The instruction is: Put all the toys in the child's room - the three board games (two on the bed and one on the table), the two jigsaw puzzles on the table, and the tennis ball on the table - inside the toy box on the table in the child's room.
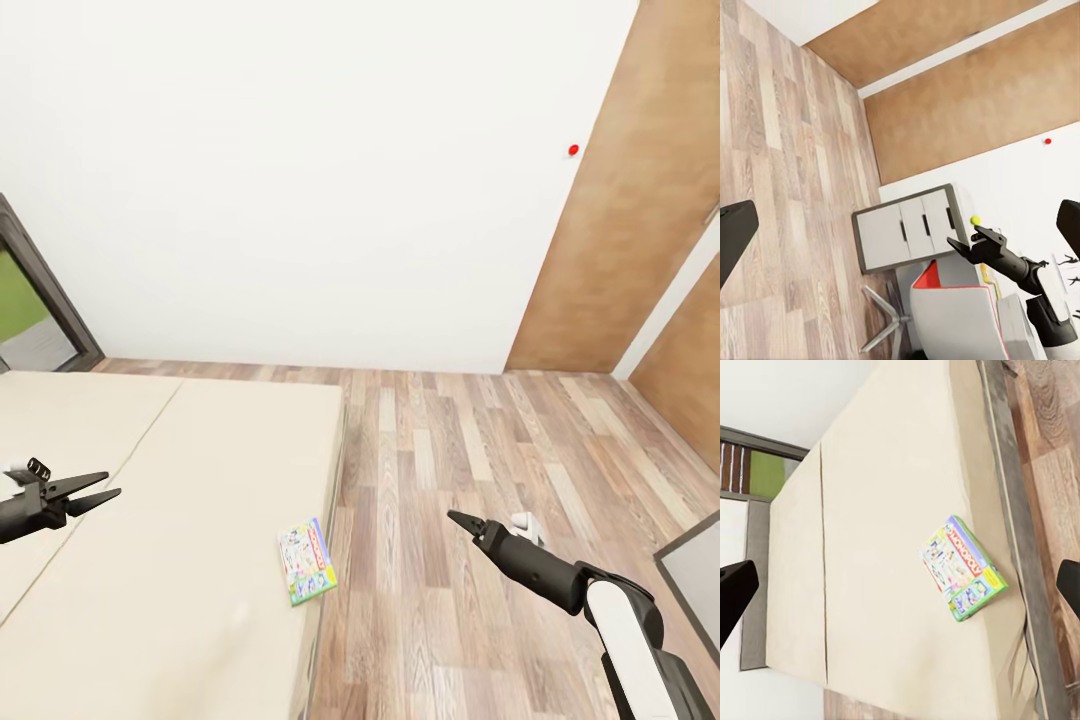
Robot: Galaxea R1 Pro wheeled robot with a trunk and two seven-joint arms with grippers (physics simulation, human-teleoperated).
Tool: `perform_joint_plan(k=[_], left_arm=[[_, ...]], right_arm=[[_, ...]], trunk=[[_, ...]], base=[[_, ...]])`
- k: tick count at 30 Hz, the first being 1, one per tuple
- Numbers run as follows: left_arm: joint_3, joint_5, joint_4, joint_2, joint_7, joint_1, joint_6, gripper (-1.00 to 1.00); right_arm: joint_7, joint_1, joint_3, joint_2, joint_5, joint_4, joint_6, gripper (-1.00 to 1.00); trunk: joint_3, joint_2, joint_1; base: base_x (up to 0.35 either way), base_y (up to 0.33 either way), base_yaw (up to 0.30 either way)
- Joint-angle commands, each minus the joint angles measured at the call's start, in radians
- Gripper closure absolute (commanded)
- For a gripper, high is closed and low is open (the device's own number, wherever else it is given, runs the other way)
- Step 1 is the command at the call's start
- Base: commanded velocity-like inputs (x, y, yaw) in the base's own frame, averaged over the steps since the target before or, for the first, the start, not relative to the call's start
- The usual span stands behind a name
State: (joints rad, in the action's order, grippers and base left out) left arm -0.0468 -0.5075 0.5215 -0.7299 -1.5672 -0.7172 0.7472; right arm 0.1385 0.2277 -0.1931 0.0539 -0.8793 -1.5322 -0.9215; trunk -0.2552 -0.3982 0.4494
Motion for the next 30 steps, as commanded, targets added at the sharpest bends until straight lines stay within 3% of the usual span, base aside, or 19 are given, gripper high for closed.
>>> perform_joint_plan(k=[1, 30], left_arm=[[0.001, 0.0, 0.0, 0.0, -0.004, -0.001, 0.011, -1.0], [0.001, 0.0, 0.0, 0.005, -0.004, -0.001, 0.011, -1.0]], right_arm=[[0.01, 0.001, -0.002, 0.0, 0.01, 0.0, -0.005, -1.0], [0.009, 0.001, -0.002, 0.0, 0.009, 0.001, -0.005, -1.0]], trunk=[[0.0, -0.002, 0.001], [0.047, -0.002, 0.001]], base=[[0.0, 0.0, 0.0], [0.0, 0.0, 0.004]])
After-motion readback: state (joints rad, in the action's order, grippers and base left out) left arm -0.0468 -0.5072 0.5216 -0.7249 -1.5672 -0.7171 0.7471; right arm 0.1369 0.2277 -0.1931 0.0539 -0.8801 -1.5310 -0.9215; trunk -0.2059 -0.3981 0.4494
